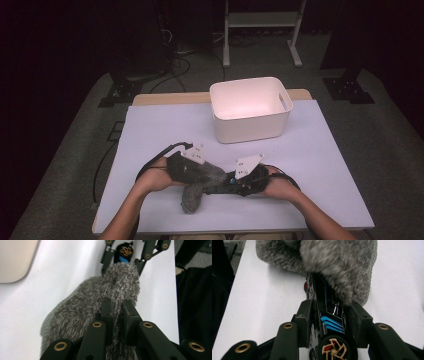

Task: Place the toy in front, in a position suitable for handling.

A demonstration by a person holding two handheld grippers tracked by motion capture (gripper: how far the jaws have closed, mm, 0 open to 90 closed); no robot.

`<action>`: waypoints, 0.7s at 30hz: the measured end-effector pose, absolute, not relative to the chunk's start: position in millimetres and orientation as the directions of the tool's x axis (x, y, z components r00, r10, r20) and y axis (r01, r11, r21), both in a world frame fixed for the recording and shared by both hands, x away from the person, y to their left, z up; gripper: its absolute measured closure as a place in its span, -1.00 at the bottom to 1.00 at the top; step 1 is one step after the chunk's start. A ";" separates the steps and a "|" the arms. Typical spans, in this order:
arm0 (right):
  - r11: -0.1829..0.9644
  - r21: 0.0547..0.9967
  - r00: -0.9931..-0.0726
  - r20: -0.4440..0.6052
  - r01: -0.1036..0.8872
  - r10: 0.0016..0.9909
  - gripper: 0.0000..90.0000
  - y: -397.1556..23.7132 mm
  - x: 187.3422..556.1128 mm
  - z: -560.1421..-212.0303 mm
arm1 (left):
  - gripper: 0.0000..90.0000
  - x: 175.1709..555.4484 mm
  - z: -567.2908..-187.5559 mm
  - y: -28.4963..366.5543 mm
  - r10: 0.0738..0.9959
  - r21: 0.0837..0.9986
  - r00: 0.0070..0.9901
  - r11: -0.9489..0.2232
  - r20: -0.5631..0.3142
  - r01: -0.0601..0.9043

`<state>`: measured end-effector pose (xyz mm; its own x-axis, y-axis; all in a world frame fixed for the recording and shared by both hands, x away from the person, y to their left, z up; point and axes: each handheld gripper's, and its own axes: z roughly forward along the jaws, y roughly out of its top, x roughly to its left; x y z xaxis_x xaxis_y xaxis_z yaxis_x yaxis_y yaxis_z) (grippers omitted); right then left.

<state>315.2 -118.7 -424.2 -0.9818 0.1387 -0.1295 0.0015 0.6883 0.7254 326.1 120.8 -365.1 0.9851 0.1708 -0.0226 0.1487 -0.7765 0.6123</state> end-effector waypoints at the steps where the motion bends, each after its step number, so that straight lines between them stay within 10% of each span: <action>1: 0.696 0.718 -0.984 -0.122 0.004 0.132 0.33 -119.7 315.6 -422.3 | 0.83 326.4 -365.6 123.4 0.174 0.617 0.984 -0.771 -0.032 0.156; 21: 0.786 0.617 -0.986 -0.114 0.024 0.120 0.28 -109.5 320.4 -406.2 | 0.83 335.7 -408.4 146.2 0.229 0.643 0.959 -0.713 -0.165 0.281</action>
<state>320.4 -109.5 -406.2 -0.9863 0.1196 -0.1135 0.0243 0.7864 0.6172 335.7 146.2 -408.4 0.9593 0.2292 -0.1652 0.2810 -0.7127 0.6427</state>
